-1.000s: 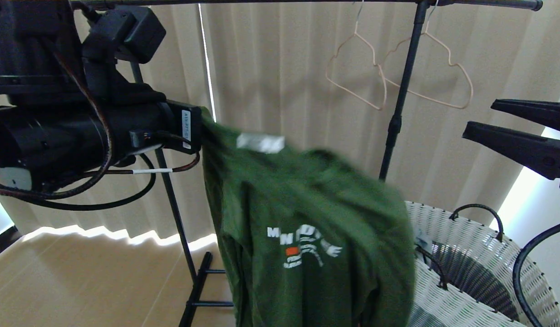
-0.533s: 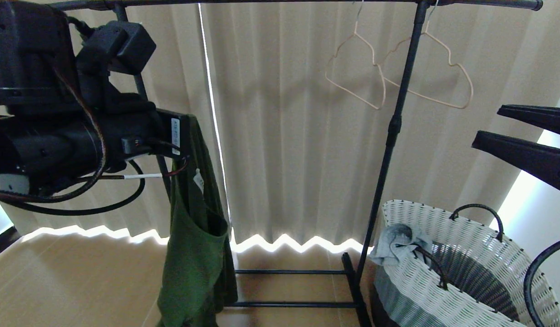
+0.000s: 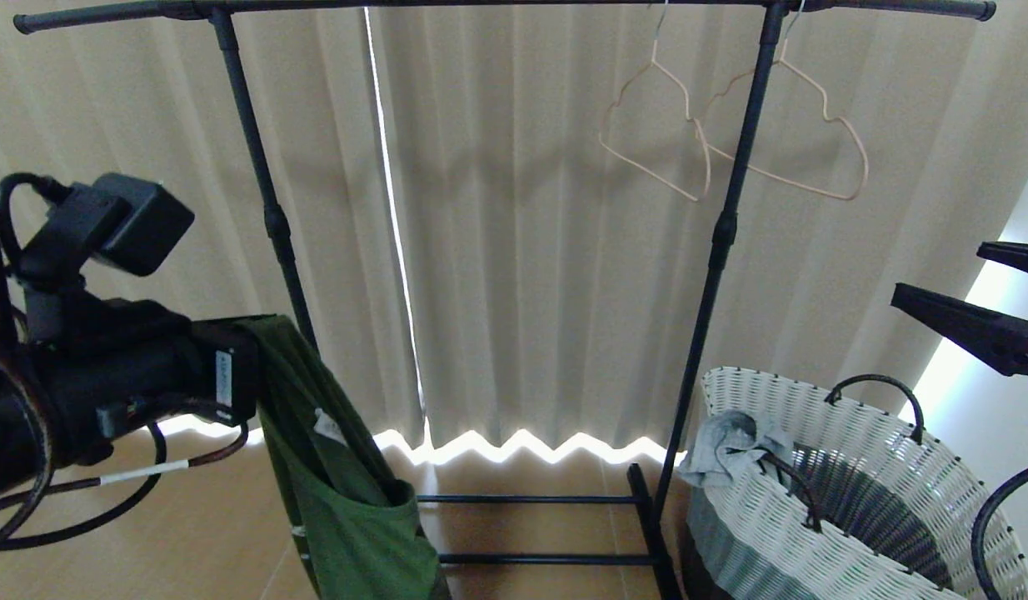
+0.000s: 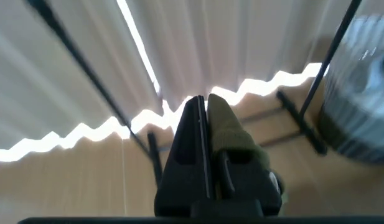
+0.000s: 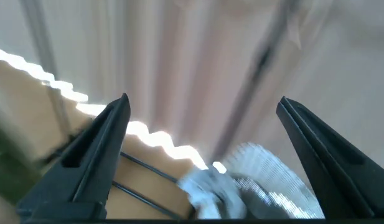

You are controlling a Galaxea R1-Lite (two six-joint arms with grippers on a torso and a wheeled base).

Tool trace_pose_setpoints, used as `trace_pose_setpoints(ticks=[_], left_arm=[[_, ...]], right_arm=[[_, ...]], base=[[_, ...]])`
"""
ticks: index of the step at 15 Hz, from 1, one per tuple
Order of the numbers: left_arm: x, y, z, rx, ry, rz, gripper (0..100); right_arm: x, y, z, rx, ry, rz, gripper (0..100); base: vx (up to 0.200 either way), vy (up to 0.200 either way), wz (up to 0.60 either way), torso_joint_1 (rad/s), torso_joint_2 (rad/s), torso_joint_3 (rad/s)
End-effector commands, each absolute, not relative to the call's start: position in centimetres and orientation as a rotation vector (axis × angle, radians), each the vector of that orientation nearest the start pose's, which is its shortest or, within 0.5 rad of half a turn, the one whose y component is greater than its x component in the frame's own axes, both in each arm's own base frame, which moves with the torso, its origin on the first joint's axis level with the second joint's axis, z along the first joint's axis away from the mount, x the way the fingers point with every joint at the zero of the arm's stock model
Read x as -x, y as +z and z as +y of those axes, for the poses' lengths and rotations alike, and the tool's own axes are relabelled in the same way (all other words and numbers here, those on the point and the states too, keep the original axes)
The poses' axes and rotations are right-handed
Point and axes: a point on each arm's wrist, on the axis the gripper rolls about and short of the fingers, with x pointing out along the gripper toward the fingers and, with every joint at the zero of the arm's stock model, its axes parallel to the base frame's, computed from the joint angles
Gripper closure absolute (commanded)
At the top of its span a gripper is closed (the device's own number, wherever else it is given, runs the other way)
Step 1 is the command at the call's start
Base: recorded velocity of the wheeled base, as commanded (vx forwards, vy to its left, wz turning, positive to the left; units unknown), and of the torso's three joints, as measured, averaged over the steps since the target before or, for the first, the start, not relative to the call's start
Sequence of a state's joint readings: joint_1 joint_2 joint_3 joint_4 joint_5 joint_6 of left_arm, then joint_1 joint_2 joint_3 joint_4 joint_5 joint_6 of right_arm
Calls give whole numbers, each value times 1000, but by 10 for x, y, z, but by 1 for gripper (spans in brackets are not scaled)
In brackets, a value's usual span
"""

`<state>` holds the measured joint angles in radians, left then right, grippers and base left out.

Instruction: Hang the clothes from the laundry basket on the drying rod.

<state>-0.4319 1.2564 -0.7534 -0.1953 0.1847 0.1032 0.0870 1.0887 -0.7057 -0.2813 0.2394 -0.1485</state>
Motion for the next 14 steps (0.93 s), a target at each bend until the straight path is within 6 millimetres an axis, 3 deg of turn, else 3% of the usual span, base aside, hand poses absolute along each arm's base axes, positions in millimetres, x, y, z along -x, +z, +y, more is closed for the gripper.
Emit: trace_pose_setpoints(ticks=[1, 4, 8, 14], left_arm=[[-163, 218, -51, -169, -213, 279, 100], [-154, 217, -44, -181, -193, 247, 100], [-153, 224, -45, -204, -207, 213, 100], [-151, 254, -52, -168, -312, 97, 100]], right_arm=[[-152, 256, 15, 159, 288, 90, 0], [-155, 249, 2, 286, 205, 111, 0], [-157, 247, -7, 291, 142, 124, 0], [-155, 240, -15, 288, 61, 159, 0]], base=[[0, 0, 0, 0, 0, 0], [0, 0, 0, 0, 0, 0], [0, 0, 0, 0, 0, 0], [0, 0, 0, 0, 0, 0]])
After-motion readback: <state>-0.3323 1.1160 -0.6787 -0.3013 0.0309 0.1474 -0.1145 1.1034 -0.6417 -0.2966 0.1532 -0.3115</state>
